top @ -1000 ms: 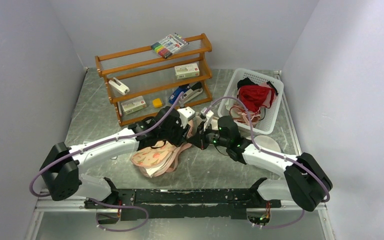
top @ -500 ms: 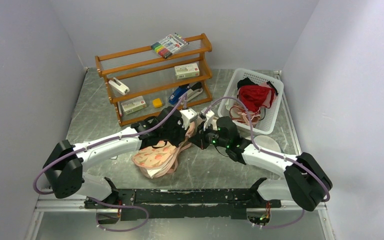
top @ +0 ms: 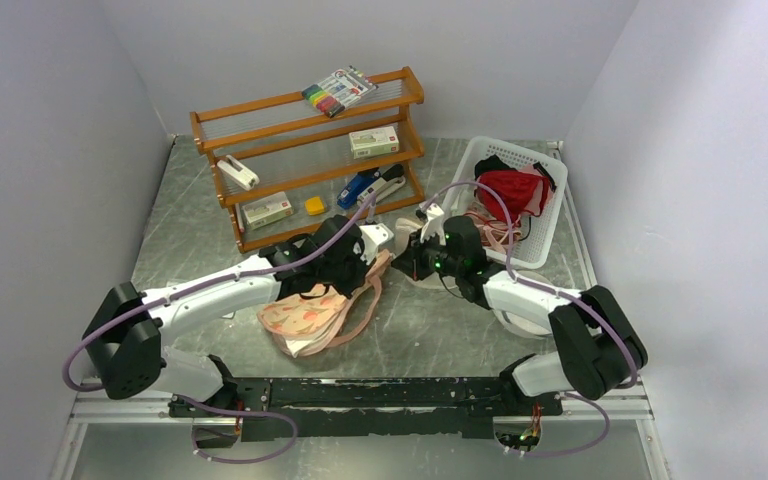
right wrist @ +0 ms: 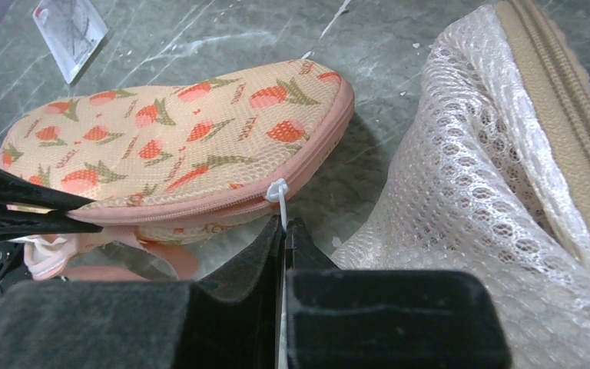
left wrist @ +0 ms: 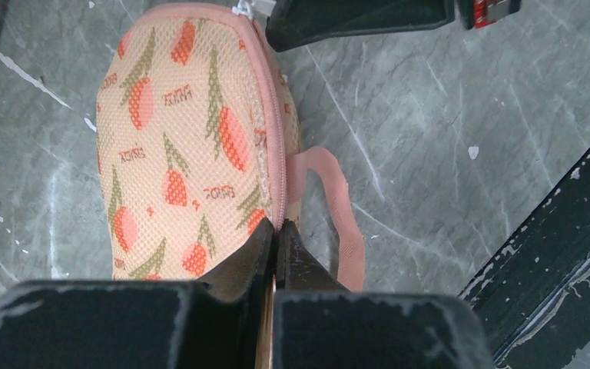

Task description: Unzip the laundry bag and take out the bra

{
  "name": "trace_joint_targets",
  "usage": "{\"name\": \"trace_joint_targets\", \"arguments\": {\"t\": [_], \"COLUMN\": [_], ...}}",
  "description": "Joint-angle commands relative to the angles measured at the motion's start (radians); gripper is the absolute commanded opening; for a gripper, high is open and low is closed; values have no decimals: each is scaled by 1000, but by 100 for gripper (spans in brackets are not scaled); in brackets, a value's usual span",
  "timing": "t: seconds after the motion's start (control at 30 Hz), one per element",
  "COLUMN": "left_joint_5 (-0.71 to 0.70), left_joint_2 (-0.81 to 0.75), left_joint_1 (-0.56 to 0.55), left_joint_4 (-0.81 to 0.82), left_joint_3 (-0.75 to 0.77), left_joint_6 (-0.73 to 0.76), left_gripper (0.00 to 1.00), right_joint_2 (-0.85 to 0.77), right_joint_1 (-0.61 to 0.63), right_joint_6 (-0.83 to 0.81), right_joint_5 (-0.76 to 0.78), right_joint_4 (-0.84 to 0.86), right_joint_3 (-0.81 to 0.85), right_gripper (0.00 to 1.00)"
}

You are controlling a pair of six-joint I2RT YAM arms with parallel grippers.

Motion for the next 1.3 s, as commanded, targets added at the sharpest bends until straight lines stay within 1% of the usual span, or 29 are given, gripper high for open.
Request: {"name": "trace_joint_targets", "arguments": {"t": [0.0,0.13,0.27,0.37,0.43,0.57,0.6,0.67,0.73,0.83,0.9,1.03,1.2,1.27], "left_joint_5": [-3,-97,-184,-160,-105,53,89,141,167,177,165,161,195,206], "left_joint_2": [35,111,165,162,137,31,-3,-61,-99,-96,-58,45,88,97], "left_joint_1": [2,1,6,8,9,8,8,8,9,9,8,8,8,8], "left_joint_4": [-32,-32,-51,-72,-80,-60,-45,1,66,124,133,102,116,110], "left_joint_3": [-18,0,31,49,47,15,2,-27,-53,-55,-29,41,24,18], "left_joint_6": [25,33,59,77,85,88,81,61,34,-1,-18,-18,-12,-14], "left_gripper": [7,7,7,8,17,42,46,53,56,58,57,50,50,46], "right_joint_2": [-53,-135,-190,-207,-207,-206,-205,-195,-184,-171,-173,-198,-229,-226], "right_joint_1": [-15,-14,4,21,28,43,46,50,57,65,70,78,88,91], "right_joint_6": [-20,-14,-19,-28,-31,-28,-22,-19,-18,-18,-18,-17,-7,-7], "right_joint_5": [-41,-97,-141,-166,-186,-199,-203,-212,-216,-218,-216,-196,-170,-165], "right_joint_4": [29,76,83,71,64,86,96,109,119,124,119,100,102,104], "right_joint_3": [-27,-92,-129,-143,-149,-169,-173,-174,-170,-162,-159,-157,-162,-162], "right_gripper": [0,0,0,0,0,0,0,0,0,0,0,0,0,0]}}
